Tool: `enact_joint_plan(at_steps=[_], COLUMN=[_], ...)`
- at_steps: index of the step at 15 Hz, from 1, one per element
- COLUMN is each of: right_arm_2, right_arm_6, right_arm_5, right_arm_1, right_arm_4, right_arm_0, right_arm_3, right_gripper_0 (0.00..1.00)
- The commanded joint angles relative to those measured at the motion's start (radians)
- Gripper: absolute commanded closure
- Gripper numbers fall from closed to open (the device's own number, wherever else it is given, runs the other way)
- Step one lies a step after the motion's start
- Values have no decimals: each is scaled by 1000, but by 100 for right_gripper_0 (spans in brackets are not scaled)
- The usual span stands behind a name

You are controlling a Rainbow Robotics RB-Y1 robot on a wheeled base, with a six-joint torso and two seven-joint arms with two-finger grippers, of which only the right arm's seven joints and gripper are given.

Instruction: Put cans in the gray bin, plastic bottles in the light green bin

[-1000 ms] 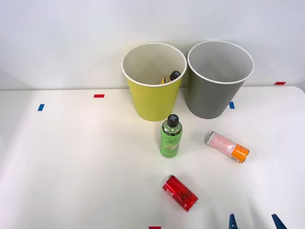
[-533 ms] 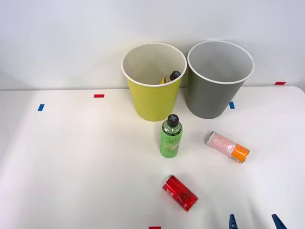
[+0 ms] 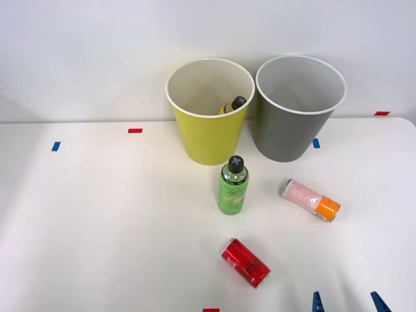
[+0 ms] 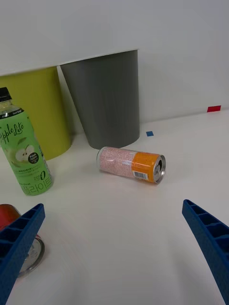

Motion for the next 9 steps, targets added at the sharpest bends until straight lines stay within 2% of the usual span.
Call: enact_joint_plan(at_steps=[1,9], right_arm_2=[0,0], right_arm_6=[0,0], right_arm_5=[0,0], right_arm_1=[0,0], right_arm_4=[0,0], right_arm_0=[0,0], right_arm_3=[0,0], right_gripper_0=[0,0])
